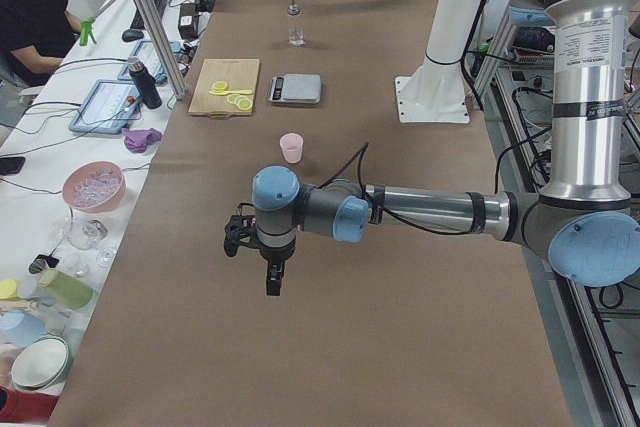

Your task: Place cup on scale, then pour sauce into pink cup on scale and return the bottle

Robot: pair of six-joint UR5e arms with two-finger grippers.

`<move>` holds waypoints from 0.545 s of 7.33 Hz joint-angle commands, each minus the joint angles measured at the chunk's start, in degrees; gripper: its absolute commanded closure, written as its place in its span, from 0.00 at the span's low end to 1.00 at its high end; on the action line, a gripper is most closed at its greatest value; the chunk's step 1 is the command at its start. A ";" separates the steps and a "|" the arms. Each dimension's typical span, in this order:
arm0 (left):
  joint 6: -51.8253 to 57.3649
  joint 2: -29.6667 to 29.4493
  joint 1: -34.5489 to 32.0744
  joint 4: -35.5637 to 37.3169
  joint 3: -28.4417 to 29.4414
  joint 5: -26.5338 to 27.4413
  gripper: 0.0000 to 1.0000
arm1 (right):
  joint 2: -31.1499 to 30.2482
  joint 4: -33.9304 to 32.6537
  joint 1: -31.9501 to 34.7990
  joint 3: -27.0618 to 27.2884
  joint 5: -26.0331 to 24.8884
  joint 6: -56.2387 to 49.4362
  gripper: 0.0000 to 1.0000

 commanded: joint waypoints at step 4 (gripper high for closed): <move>2.20 0.37 0.26 0.06 0.77 0.55 0.01 | 0.10 0.00 0.00 0.13 1.03 -0.01 0.00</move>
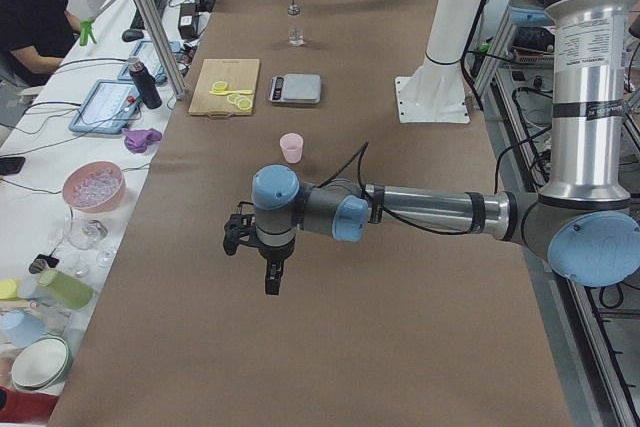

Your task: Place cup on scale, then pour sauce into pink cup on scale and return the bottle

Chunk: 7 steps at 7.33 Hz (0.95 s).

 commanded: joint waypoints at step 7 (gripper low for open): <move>0.22 0.41 -0.14 0.35 -1.29 -7.78 0.01 | 0.19 0.04 -0.52 0.15 0.19 -0.59 0.00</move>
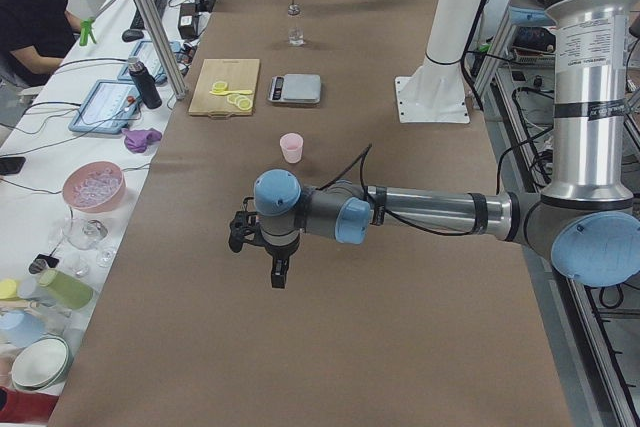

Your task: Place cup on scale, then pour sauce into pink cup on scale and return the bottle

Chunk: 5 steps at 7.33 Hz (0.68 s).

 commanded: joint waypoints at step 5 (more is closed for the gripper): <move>-8.63 -9.31 0.23 19.88 -11.93 -1.41 0.01 | 1.03 0.86 -0.91 0.09 0.13 0.11 0.00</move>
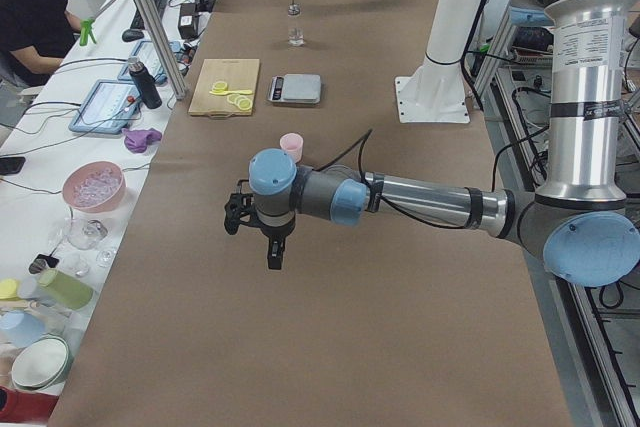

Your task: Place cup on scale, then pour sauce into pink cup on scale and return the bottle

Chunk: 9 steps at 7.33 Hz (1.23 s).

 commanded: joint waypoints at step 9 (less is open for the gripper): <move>-53.57 -16.79 34.67 -19.94 5.22 11.74 0.03 | 0.36 0.23 -0.12 -0.32 -0.25 0.46 0.00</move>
